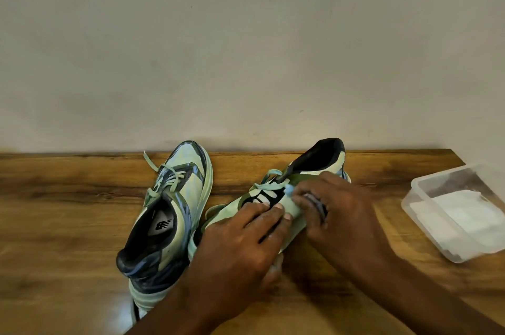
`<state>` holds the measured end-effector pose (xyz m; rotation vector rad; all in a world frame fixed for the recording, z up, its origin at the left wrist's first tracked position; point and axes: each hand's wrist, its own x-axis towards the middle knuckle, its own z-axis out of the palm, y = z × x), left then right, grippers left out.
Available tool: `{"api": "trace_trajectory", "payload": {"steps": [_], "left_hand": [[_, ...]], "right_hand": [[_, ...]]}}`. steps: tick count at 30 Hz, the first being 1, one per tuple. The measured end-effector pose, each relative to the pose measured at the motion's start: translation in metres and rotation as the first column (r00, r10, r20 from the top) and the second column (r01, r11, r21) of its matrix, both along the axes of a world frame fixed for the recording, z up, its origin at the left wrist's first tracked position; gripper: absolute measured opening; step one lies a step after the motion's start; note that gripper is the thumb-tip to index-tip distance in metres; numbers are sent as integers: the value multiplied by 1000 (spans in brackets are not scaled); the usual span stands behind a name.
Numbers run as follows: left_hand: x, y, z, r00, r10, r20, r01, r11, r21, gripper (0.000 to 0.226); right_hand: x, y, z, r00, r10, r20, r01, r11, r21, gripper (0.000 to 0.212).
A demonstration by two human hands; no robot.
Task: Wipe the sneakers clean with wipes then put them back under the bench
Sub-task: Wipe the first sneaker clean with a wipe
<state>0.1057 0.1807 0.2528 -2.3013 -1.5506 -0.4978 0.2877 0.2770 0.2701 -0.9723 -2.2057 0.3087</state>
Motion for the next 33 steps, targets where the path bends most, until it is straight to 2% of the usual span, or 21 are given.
{"api": "trace_trajectory", "payload": {"steps": [2,3,5,7,8,10,12,14,17,19,21,25,27,31,33], "left_hand": [[0,1,0,1000,3,-9,-3,1000,5,54],[0,1,0,1000,2,-8,-2,1000,11,53],[-1,0,0,1000,-1,-7,1,1000,18,51],[-2,0,-1,1000,-6,-11,6,1000,20,51],[-2,0,-1,1000,-7,-12,7,1000,18,51],[-1,-1,-1,1000,-7,-10,7,1000,8,52],[0,0,-1,1000,-6,-13,6,1000,-5,54],[0,0,0,1000,-5,-12,5,1000,3,54],[-2,0,-1,1000,-7,-2,7,1000,23,52],[-2,-1,-2,1000,-15,-7,16,1000,23,51],[-1,0,-2,1000,-15,-7,15,1000,19,51],[0,0,-1,1000,-1,5,1,1000,5,53],[-1,0,-1,1000,1,23,-2,1000,16,53],[-3,0,-2,998,0,60,-1,1000,12,54],[-4,1,-3,998,2,67,-2,1000,4,51]], "right_hand": [[-1,-1,0,996,66,64,-68,997,29,14],[2,7,3,998,40,39,-41,999,22,14],[14,27,10,993,-107,-58,107,994,-6,14],[20,37,15,968,-235,-93,235,972,-13,15],[18,35,14,967,-236,-97,235,972,-21,16],[5,16,5,990,-123,-62,122,992,-30,15],[-7,-6,-3,998,29,50,-28,1000,-10,16],[-7,-3,-3,989,79,121,-84,996,37,21],[11,29,5,993,-114,-25,116,991,66,25],[18,38,9,971,-219,-98,222,975,24,22],[10,26,4,984,-170,-49,171,985,18,23],[-5,-3,-5,993,94,77,-94,996,3,17],[1,14,-3,996,64,60,-66,998,22,17],[15,36,-1,986,-152,-64,152,988,5,23],[6,19,-7,994,-98,-53,99,995,15,20]]}}
